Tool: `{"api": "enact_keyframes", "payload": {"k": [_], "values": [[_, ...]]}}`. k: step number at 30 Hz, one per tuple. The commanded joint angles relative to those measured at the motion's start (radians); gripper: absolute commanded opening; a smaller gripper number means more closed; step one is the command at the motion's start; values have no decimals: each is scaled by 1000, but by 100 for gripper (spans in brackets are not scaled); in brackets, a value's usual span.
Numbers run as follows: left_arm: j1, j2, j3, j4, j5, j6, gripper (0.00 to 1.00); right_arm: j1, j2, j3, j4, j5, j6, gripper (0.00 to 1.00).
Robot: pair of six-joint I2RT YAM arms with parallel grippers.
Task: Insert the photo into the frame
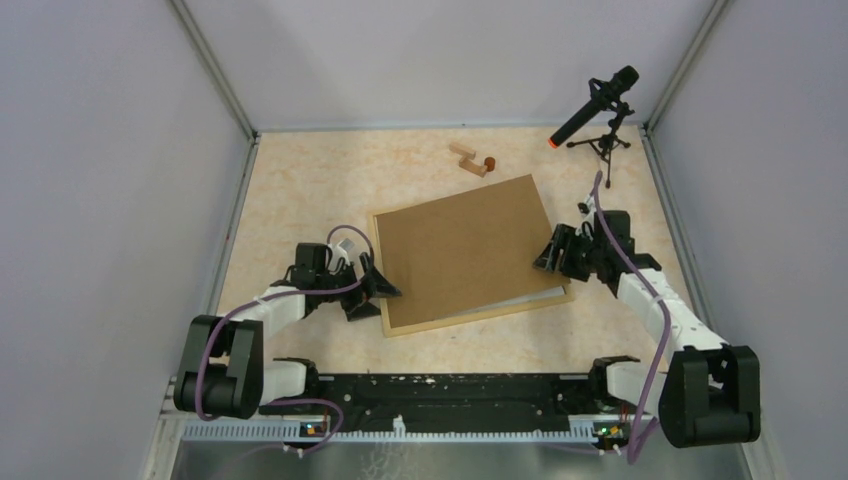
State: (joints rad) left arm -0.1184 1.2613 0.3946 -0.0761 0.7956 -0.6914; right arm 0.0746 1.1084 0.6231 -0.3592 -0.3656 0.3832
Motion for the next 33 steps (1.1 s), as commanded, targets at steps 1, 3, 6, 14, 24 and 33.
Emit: {"api": "enact_keyframes", "payload": {"k": [1,3,6,14,24,33], "values": [[-3,8,24,4,1,44,99,27,14,37,56,105,-37,60],[-4,10,24,-1,-2,49,99,30,24,32,74,126,-34,60],[-3,16,24,-8,-9,56,99,47,30,21,109,158,-26,60],[-3,20,30,-46,-53,88,99,91,24,-19,236,215,-5,60],[-5,28,30,-50,-57,90,98,203,83,-53,296,340,23,60],[-4,28,28,-47,-51,91,98,251,132,-81,347,468,8,61]]}}
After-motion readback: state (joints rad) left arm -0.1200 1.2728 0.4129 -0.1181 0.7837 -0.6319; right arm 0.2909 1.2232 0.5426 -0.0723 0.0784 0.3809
